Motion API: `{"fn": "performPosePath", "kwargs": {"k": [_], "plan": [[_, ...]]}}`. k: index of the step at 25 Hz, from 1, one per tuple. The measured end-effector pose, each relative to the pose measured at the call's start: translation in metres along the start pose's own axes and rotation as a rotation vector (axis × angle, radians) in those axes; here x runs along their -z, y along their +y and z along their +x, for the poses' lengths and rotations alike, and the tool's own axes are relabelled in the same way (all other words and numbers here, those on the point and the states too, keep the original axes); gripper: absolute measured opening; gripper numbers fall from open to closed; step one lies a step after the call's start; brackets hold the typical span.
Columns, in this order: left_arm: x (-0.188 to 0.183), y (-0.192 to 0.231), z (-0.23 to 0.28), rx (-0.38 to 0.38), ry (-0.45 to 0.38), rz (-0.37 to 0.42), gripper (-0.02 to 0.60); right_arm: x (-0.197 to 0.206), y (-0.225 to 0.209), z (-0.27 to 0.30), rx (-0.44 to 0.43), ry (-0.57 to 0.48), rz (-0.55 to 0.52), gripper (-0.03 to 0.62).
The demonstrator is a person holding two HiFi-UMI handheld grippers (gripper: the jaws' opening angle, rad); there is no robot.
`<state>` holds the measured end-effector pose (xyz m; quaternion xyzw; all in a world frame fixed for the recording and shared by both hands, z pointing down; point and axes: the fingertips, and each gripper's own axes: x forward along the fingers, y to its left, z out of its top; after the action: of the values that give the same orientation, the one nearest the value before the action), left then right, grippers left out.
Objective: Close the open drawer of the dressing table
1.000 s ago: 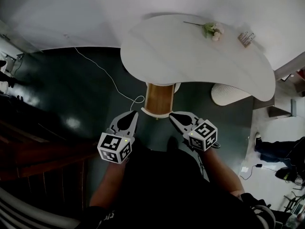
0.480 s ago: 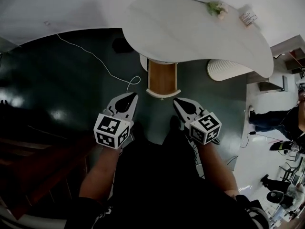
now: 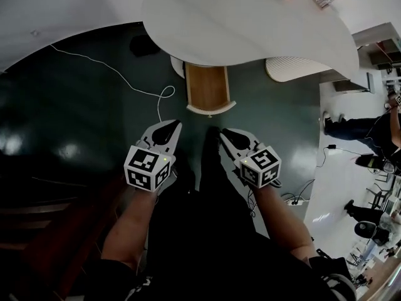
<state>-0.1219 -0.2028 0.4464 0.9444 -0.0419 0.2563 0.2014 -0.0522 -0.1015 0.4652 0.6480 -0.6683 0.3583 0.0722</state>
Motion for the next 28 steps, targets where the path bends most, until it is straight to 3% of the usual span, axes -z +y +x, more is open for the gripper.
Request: {"fn": "performPosePath", "kwargs": {"k": [6, 11, 16, 28], "plan": [[0.045, 0.017, 0.047, 0.007, 0.052, -0.039, 0.003, 0.044, -0.027, 0.037, -0.007, 0.044, 0.026, 0.069], [0.076, 0.041, 0.078, -0.008, 0.085, -0.009, 0.003, 0.092, -0.041, 0.079, -0.031, 0.114, 0.046, 0.071], [0.105, 0.067, 0.098, -0.033, 0.09, -0.064, 0.003, 0.13, -0.054, 0.115, -0.05, 0.166, 0.058, 0.069], [0.189, 0.087, 0.131, -0.009, 0.126, -0.099, 0.003, 0.19, -0.105, 0.155, 0.057, 0.147, 0.168, 0.067]]}}
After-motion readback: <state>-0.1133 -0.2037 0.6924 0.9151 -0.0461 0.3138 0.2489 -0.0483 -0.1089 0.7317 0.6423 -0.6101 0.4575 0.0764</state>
